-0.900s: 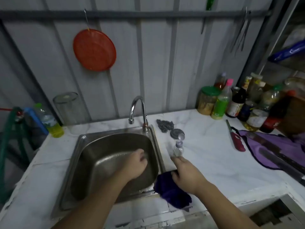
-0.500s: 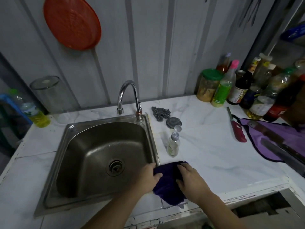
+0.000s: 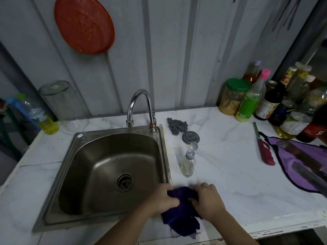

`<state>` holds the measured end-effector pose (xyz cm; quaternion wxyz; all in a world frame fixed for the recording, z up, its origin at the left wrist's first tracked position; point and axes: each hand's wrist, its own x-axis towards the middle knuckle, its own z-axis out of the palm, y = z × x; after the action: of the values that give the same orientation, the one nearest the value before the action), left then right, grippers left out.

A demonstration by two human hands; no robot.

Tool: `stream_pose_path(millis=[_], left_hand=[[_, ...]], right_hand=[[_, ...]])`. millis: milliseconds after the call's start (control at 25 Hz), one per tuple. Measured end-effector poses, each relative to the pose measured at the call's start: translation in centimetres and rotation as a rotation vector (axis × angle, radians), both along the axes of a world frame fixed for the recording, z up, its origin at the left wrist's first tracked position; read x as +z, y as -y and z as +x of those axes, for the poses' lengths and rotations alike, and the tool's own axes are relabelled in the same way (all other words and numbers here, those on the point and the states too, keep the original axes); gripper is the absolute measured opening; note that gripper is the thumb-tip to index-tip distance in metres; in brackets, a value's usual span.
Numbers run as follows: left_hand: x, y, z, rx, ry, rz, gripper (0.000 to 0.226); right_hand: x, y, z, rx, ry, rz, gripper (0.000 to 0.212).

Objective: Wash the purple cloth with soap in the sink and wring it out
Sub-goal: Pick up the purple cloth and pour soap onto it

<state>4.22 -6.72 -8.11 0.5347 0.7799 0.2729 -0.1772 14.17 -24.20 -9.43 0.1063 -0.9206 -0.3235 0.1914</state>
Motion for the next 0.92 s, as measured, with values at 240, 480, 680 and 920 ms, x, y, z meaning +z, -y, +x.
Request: stream_pose_path(millis=[240, 480, 680, 920], left_hand=[[1.3, -2.6, -1.8, 0.189, 0.072, -0.304, 0.039], [1.5, -4.2, -3.5, 0.585, 0.189, -0.865, 0.061], [2.3, -5.6, -3.0, 0.787, 0.501, -1.081, 0.066], [4.2, -6.5, -1.4, 0.858, 0.655, -1.073, 0.057]], right_hand=[[2.2, -0.6, -0.2, -0.225, -0.468, 0.518, 0.004], [4.7, -5.1, -0.6, -0.386, -0.704, 0.859, 0.004], [6.5, -9.5, -0.6, -0.507, -0.860, 1.005, 0.005], [8.3, -12.3, 0.0, -0.649, -1.119, 1.160, 0.009]])
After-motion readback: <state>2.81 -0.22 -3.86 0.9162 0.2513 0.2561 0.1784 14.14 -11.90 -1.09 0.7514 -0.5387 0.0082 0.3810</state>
